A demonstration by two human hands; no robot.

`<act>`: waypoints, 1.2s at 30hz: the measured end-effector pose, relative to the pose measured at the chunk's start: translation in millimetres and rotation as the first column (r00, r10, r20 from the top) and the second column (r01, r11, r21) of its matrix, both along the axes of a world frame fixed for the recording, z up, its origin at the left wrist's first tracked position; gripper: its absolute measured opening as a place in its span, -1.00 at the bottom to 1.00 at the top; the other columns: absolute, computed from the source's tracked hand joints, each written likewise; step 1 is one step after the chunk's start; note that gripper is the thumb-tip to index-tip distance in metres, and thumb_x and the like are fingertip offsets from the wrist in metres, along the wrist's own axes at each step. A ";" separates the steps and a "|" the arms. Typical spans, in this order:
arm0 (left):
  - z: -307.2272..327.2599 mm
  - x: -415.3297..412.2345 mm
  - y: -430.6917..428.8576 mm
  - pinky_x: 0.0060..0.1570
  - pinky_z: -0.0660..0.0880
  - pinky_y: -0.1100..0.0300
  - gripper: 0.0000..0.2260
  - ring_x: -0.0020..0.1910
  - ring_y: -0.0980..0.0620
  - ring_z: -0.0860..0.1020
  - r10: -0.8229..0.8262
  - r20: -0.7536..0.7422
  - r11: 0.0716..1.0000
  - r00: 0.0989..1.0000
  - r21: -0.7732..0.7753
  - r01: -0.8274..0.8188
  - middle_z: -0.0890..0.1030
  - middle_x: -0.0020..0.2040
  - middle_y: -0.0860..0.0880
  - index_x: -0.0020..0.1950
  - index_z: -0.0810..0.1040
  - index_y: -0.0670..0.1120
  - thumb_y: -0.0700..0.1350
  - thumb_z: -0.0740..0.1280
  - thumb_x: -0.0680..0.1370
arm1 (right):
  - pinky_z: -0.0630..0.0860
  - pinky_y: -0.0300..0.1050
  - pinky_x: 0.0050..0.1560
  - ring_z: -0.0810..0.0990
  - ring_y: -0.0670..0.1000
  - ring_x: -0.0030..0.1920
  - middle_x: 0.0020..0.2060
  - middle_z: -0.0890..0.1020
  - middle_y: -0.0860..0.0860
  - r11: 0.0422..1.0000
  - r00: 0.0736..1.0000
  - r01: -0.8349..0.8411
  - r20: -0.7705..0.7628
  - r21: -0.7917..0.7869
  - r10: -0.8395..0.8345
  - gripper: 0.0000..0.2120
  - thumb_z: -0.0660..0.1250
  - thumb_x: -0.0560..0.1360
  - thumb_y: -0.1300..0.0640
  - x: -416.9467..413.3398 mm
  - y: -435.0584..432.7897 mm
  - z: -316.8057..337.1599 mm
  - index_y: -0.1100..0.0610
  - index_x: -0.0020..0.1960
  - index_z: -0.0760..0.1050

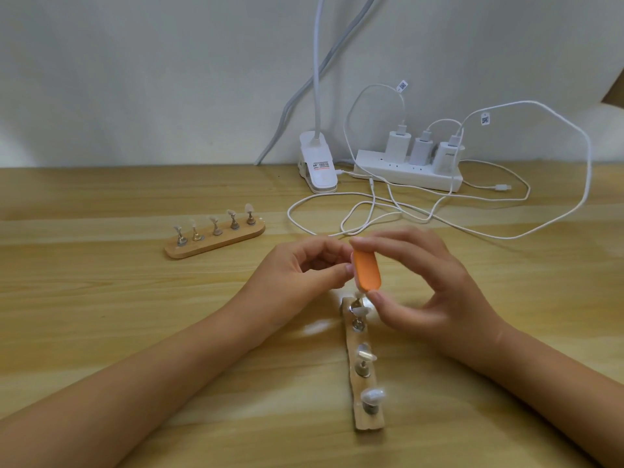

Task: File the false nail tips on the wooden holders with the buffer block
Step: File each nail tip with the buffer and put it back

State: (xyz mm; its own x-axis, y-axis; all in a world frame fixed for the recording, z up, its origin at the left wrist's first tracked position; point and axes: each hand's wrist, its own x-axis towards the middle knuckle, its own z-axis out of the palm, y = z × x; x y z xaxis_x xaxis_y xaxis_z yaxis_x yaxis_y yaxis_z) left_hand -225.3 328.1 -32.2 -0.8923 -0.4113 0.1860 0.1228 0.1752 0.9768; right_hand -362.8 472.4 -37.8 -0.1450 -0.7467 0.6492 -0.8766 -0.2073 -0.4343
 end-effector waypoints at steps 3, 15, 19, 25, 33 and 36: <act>-1.6 -0.3 -0.9 -0.10 0.51 0.34 -0.90 -0.19 0.14 0.58 0.004 0.017 1.000 1.000 0.020 -0.005 0.66 -0.18 0.00 -0.06 0.66 -0.05 -0.23 0.42 0.48 | 0.42 -0.08 0.26 0.53 -0.01 0.21 0.16 0.60 0.00 0.997 0.991 0.070 0.115 -0.007 -0.069 -0.60 0.45 0.45 0.16 -4.1 -2.5 0.1 0.10 0.28 0.54; -4.1 -0.8 -1.6 -0.18 0.50 0.34 -0.92 -0.29 0.17 0.58 -0.004 0.001 0.999 1.000 0.049 0.004 0.65 -0.24 0.01 -0.07 0.64 -0.11 -0.27 0.40 0.50 | 0.40 -0.09 0.32 0.53 -0.02 0.24 0.15 0.61 -0.04 0.999 0.974 0.037 0.221 0.019 -0.040 -0.59 0.42 0.43 0.15 -6.0 -1.1 1.4 0.04 0.27 0.53; -2.7 -0.2 -1.1 -0.16 0.49 0.32 -0.91 -0.30 0.17 0.56 -0.016 0.004 1.000 1.000 0.024 0.016 0.66 -0.20 -0.03 -0.04 0.63 -0.12 -0.28 0.38 0.51 | 0.38 -0.12 0.32 0.53 0.04 0.24 0.17 0.60 0.03 0.999 0.994 -0.031 0.103 0.028 0.028 -0.57 0.37 0.44 0.08 -1.3 -0.5 -0.2 0.13 0.29 0.53; -2.7 -0.6 -0.9 -0.18 0.48 0.34 -0.90 -0.32 0.18 0.54 -0.017 0.012 1.000 1.000 0.025 0.016 0.64 -0.26 0.04 -0.04 0.64 -0.14 -0.30 0.36 0.53 | 0.35 -0.17 0.33 0.51 0.00 0.25 0.18 0.59 -0.01 0.999 0.994 -0.010 0.109 0.037 0.006 -0.57 0.37 0.46 0.09 0.7 -0.5 0.6 0.11 0.32 0.51; -1.5 -0.5 -0.4 -0.19 0.49 0.33 -0.91 -0.34 0.17 0.54 -0.010 0.012 0.998 1.000 0.060 0.009 0.63 -0.27 -0.01 -0.07 0.62 -0.14 -0.30 0.36 0.53 | 0.36 -0.16 0.32 0.52 0.00 0.23 0.18 0.59 -0.01 1.000 0.998 0.008 0.066 0.020 -0.010 -0.56 0.39 0.46 0.09 1.2 -1.5 -0.1 0.09 0.32 0.50; -1.6 -1.2 -0.6 -0.23 0.49 0.36 -0.93 -0.36 0.18 0.55 0.003 0.010 0.996 1.000 0.092 -0.004 0.64 -0.30 0.01 -0.06 0.61 -0.18 -0.31 0.35 0.53 | 0.37 -0.12 0.33 0.53 -0.01 0.24 0.17 0.59 -0.01 0.999 0.997 0.032 0.072 0.008 -0.033 -0.56 0.43 0.44 0.16 -0.9 -3.2 -0.5 0.09 0.32 0.50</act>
